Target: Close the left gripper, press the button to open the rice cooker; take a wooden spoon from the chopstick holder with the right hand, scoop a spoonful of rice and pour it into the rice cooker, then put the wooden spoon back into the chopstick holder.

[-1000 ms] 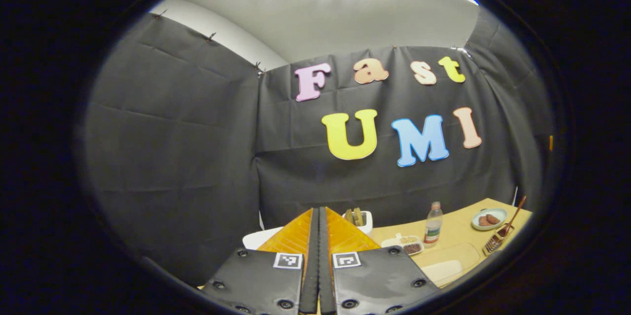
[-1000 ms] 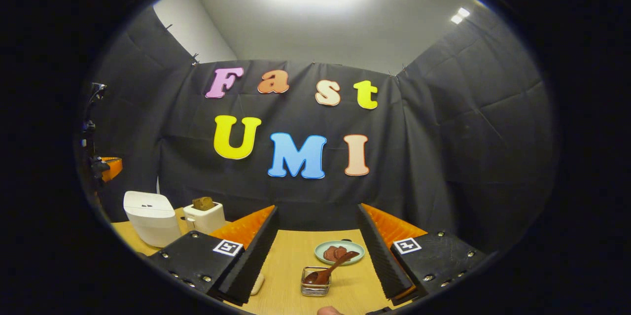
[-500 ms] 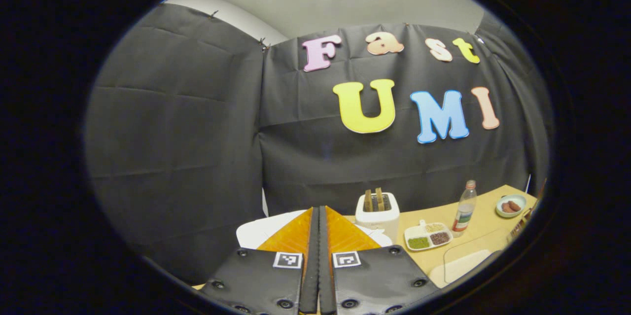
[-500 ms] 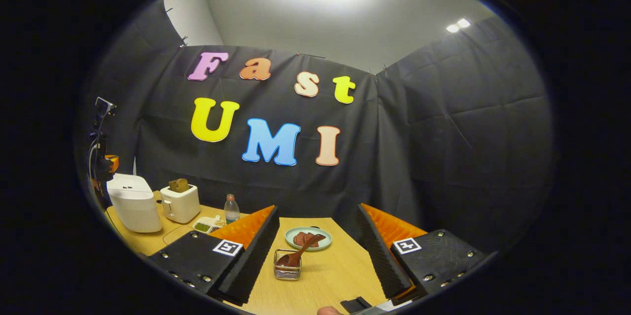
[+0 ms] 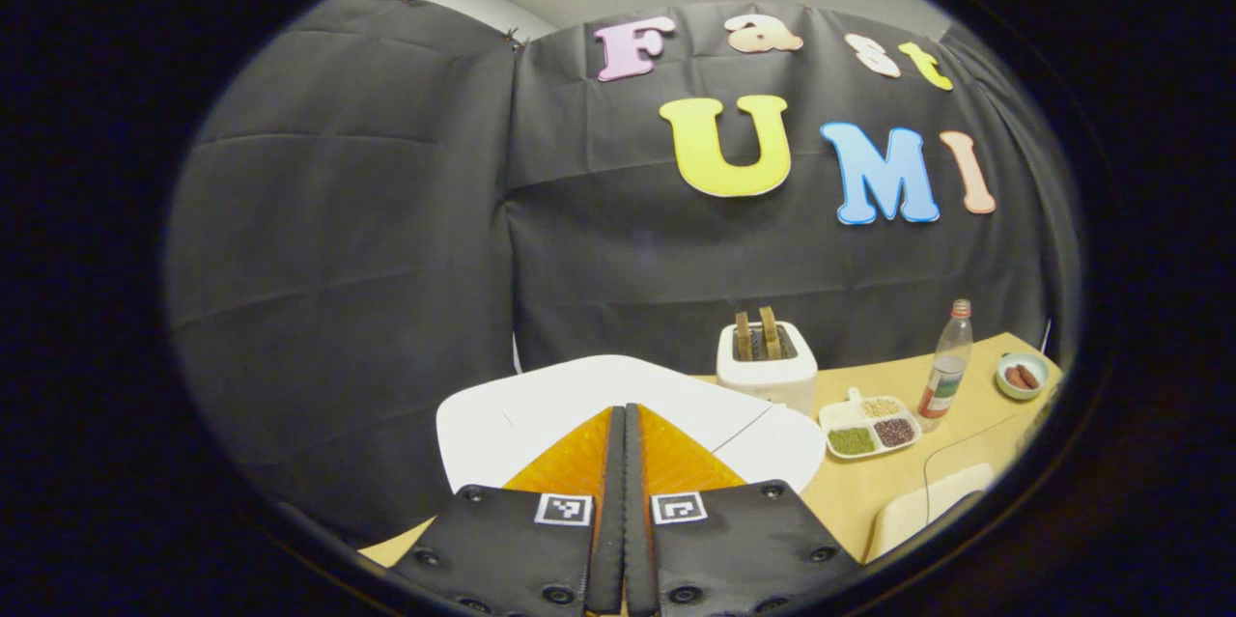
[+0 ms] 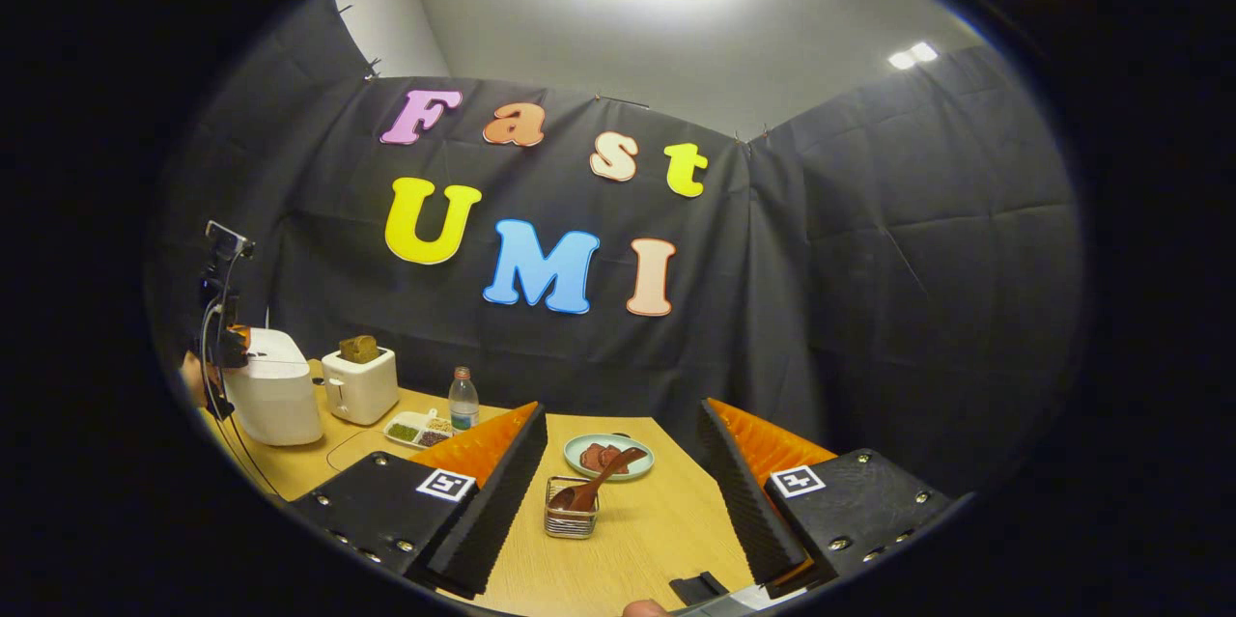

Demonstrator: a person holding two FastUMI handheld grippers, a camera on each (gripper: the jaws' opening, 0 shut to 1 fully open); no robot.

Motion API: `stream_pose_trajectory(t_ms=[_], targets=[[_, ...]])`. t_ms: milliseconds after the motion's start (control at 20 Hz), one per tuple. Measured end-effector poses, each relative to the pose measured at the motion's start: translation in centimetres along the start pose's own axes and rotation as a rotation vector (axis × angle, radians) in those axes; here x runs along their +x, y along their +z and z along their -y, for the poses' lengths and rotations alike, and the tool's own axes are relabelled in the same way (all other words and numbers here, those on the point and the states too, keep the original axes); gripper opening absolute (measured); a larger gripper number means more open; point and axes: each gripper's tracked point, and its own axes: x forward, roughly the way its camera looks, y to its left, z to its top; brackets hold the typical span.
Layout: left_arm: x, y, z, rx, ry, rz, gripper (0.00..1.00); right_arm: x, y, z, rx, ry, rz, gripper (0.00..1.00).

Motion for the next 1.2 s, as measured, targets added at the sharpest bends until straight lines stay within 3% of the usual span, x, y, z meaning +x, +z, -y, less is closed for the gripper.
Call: stream_pose_trajectory(t_ms=[300, 350, 500, 650, 750, 950, 1200], targets=[[0.4, -3.1, 0.5, -0.022, -0.016, -0.095, 0.08, -0.7, 0.5, -0.2, -0.008, -0.010, 0.023, 0.95], [0.6, -2.3, 0.3, -0.009, -0.025, -0.042, 0.08, -0.6, 0.5, -0.2, -0.005, -0.011, 0.021, 0.95], [0.3, -2.6, 0.4, 0.011, -0.031, -0.053, 0.09, -0.2, 0.8, -0.6, -0.001, -0.008, 0.029, 0.95], [0.3, -3.2, 0.3, -0.084, -0.058, -0.086, 0.09, 0.0, 1.3, -1.0, -0.008, 0.000, 0.051, 0.95], [0.4, -3.0, 0.1, -0.086, -0.068, -0.101, 0.08, 0.2, 1.3, -1.2, -0.006, 0.010, 0.060, 0.95], [0.1, -1.2, -0.2, -0.085, -0.046, -0.103, 0.08, 1.1, 1.1, -1.4, 0.005, 0.048, 0.064, 0.95], [-1.1, 5.0, -2.1, -0.059, 0.014, -0.004, 0.08, 3.5, 2.7, -0.9, 0.043, 0.074, 0.109, 0.95]])
